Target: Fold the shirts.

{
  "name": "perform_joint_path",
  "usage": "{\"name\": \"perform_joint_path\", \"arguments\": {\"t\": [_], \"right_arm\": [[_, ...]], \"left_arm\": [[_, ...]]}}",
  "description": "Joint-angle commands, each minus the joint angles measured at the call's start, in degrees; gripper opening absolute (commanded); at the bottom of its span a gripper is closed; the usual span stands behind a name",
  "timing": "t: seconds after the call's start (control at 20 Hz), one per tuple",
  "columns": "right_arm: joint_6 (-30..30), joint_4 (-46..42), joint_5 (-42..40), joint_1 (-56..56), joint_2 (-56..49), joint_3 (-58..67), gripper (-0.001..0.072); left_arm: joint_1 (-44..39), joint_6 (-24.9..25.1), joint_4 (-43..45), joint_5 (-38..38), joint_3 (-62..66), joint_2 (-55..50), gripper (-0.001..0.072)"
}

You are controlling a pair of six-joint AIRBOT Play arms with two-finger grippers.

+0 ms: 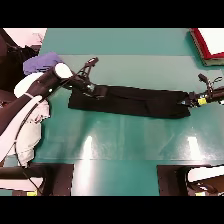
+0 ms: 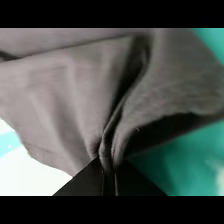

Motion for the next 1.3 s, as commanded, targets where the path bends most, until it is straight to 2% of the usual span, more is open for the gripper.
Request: {"name": "perform_joint_path", "arguments": {"t": [0.0,0.2,0.3,0.5,0.8,1.05,1.25], "right_arm": [[0.4,5.2,0.4,2.2,3.9,0.4,0.0018],[6.7,13.3,-0.2,6.3,12.1,2.2,0.0017],[11.2,13.7,0.1,10.2,15.1,6.8,0.0016],[15.9,13.3,0.1,20.8,16.8,17.9,0.0016],[20.5,3.6,-1.6,33.2,16.8,26.9,0.0016],[22.0,3.2,-3.2,36.0,13.7,32.3,0.0016],[22.2,3.2,-3.0,38.5,7.6,38.3,0.0016]], "left_arm": [[-3.7,-0.1,0.0,0.5,7.4,-7.3,0.0026],[-6.6,-0.1,0.0,0.9,18.4,-17.6,0.0026],[-7.1,-1.2,-0.1,1.5,23.3,-22.3,0.0025],[-7.1,-2.5,-4.2,3.7,28.4,-28.5,0.0026],[-5.6,-2.4,-3.8,5.3,28.4,-28.8,0.0026],[-1.6,-2.4,-1.2,-1.9,28.4,-28.0,0.0024],[3.1,-2.3,5.5,-4.6,28.4,-21.0,0.0025]]}}
